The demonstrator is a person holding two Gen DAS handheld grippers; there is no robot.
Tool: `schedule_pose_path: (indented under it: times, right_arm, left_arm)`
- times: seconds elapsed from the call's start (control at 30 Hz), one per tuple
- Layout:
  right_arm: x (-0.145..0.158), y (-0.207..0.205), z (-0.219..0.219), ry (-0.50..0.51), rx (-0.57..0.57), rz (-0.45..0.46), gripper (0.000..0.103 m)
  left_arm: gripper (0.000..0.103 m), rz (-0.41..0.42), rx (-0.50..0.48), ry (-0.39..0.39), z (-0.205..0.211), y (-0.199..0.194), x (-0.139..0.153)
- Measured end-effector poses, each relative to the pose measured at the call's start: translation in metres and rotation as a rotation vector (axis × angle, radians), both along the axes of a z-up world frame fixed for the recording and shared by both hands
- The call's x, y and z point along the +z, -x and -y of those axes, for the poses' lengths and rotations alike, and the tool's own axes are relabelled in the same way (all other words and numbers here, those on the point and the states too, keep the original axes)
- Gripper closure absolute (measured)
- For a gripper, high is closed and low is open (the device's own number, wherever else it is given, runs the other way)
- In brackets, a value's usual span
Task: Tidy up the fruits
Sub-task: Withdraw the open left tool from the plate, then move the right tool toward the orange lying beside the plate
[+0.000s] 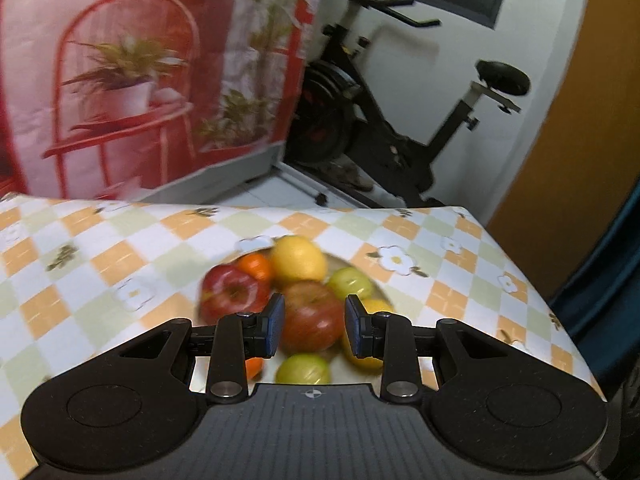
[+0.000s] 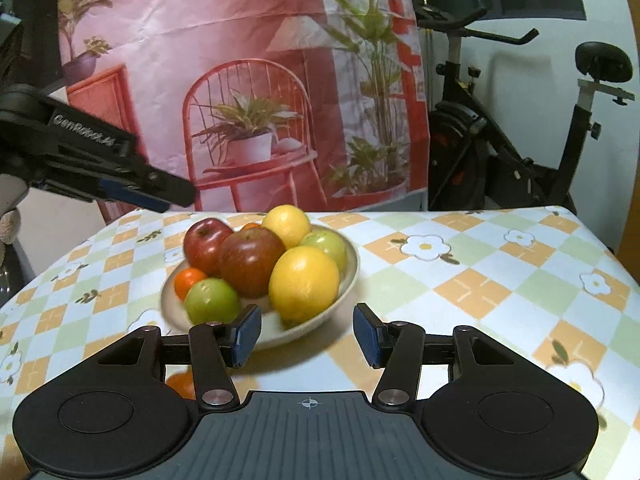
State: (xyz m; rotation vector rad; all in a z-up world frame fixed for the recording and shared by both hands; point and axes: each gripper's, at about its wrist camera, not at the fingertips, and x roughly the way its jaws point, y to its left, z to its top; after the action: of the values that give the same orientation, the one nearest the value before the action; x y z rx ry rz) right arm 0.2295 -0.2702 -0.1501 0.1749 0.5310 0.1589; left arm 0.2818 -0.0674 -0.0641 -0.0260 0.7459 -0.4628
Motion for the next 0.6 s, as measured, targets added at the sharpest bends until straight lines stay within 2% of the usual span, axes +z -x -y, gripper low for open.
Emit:
schedule_pose_path:
  times: [0.33,0.53,0.6]
  right_arm:
    - [-0.011,0.021,-0.006,-0.016,-0.002,0.022,0.054]
    - [-0.019,0.028,-0.013,-0.010,0.022,0.021,0.054]
    - [-0.019,0.029,-0.014,-0.007,0.034,0.026,0.050]
  left_arm:
    - [0.069,0.052,0.110,-0.024,-0.033,0.042,-0.018]
    - [0.067,0.033,0.155,-0.016,-0.040,0.051,-0.031]
    - [0.067,0.025,0.162,-0.013,-0.040,0.053,-0.034]
